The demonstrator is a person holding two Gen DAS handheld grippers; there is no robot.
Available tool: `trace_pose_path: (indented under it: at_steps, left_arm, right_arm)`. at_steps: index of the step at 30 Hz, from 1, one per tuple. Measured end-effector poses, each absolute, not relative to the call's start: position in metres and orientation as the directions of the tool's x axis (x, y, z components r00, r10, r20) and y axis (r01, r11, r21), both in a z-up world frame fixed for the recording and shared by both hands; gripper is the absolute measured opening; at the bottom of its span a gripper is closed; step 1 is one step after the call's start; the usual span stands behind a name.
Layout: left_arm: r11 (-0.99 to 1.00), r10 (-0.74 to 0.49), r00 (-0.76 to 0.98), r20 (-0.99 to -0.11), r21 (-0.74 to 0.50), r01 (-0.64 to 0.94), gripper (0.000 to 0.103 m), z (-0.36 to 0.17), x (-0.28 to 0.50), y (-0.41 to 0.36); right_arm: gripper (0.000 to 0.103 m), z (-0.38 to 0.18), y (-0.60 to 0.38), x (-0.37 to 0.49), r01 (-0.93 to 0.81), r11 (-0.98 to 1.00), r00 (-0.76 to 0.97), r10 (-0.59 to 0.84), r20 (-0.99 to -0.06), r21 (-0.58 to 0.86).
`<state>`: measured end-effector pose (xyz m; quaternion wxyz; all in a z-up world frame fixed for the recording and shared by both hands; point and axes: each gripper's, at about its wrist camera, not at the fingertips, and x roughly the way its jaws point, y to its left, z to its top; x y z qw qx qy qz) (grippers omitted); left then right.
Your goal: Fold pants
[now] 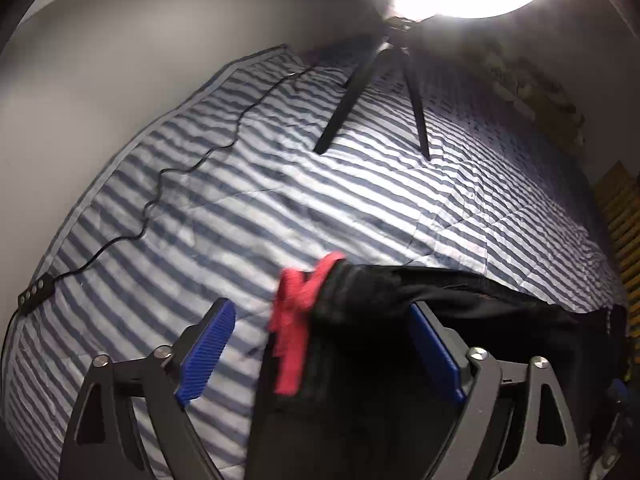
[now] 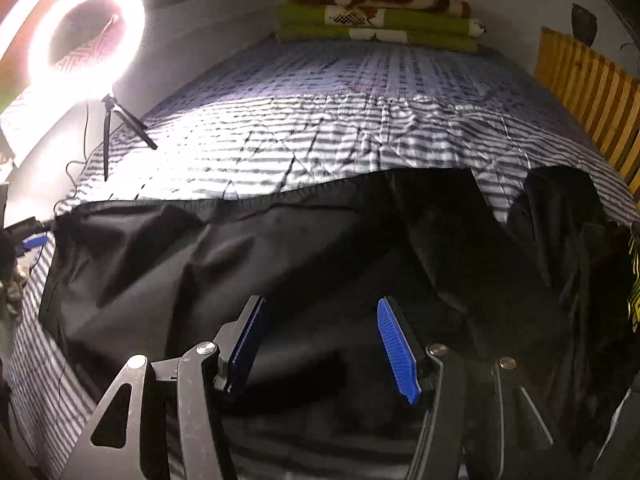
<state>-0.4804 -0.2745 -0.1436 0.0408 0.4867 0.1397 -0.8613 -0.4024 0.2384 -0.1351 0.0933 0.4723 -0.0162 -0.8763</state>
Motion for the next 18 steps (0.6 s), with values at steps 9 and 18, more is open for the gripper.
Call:
trace_pose_path:
  at_steps: [9, 18]
  left_arm:
    - [-0.942, 0.218, -0.394, -0.893, -0.298, 0.155, 0.094, -0.197, -0.475, -0.278]
    - [-0.974, 0.065, -0.434, -0.898, -0.153, 0.17, 0.074, -0.194, -0.467, -0.242]
  right_arm:
    - [0.055, -0.162, 0.261, -0.353, 0.053, -0.969, -0.469, -0.238, -0.851, 0.241]
    - [0.064, -0.197, 0.291, -0.367, -0.128, -0.84, -0.489, -0.409, -0.771, 0.527]
